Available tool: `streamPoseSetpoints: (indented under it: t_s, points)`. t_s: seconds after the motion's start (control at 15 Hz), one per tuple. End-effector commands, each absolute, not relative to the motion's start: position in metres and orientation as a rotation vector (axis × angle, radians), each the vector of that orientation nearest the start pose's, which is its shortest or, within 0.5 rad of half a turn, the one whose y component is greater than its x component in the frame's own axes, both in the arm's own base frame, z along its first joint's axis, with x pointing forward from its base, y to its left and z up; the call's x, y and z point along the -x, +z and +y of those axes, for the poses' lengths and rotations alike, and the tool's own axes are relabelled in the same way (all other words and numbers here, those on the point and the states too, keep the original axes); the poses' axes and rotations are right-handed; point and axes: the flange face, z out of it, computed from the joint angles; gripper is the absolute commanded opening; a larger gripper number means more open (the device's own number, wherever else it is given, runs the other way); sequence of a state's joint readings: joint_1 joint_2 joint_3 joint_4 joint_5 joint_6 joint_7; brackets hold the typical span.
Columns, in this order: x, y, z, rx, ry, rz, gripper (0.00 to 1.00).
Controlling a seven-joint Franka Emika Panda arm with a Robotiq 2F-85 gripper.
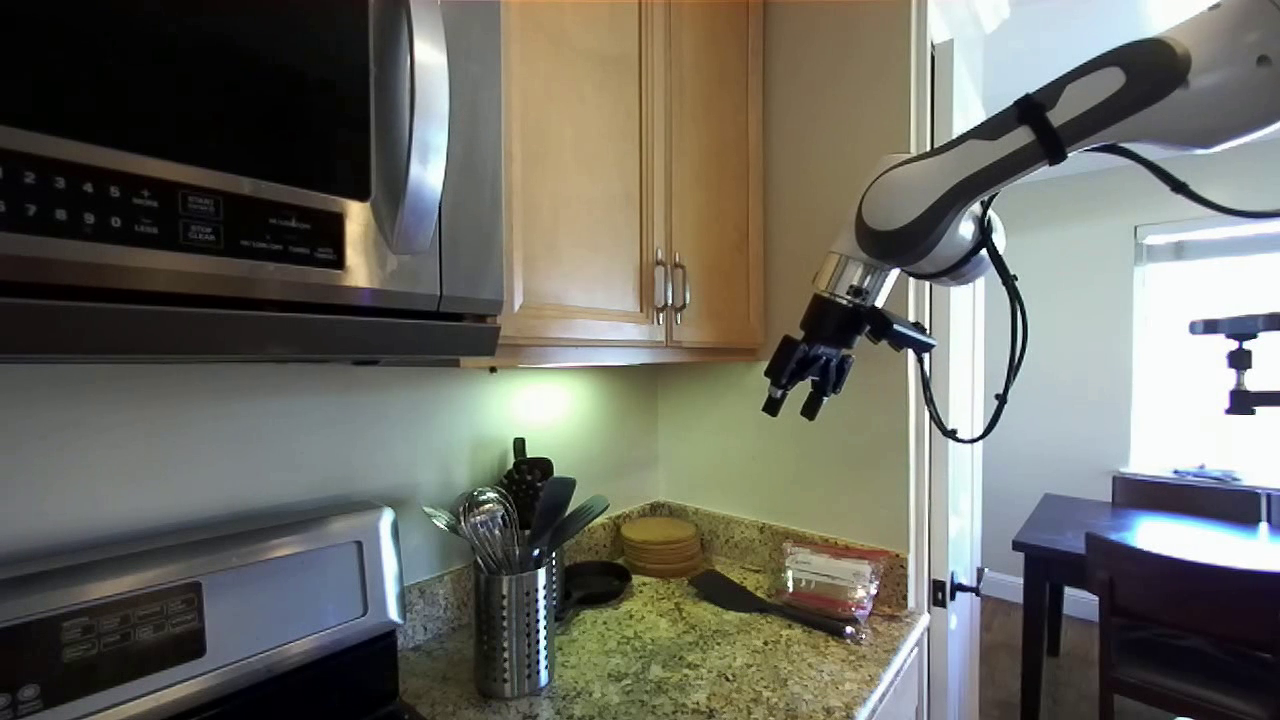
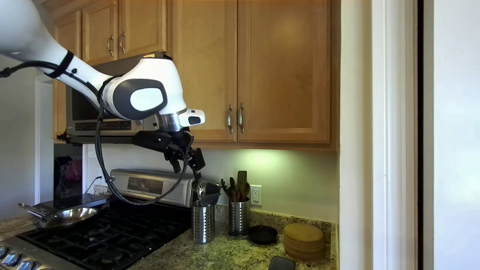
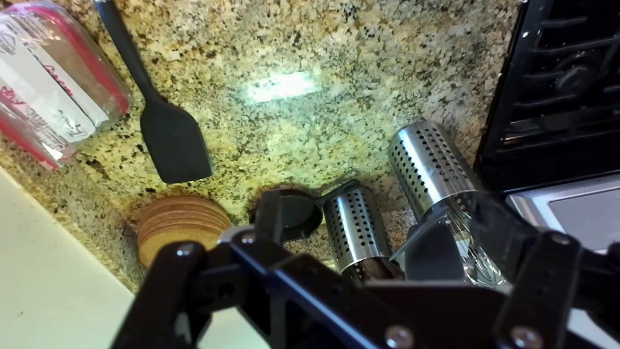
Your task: Open the top left door of the cabinet, pick up the spice bottle and put it on the countertop.
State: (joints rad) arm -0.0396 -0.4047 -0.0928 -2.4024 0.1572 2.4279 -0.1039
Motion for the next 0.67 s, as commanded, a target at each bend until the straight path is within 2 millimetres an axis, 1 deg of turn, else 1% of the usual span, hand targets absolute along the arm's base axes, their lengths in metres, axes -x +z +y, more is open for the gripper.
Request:
streamPoseSetpoints:
  t_s: [0.0, 0.33, 0.6]
  points:
    - [-0.467, 0.530, -0.066, 2.949, -0.841, 0.179, 1.00]
    - [-0.492, 0.574, -0.062, 2.924, -1.150, 0.110, 1.00]
    - [-0.519, 0.598, -0.058, 2.891, -1.336, 0.067, 1.00]
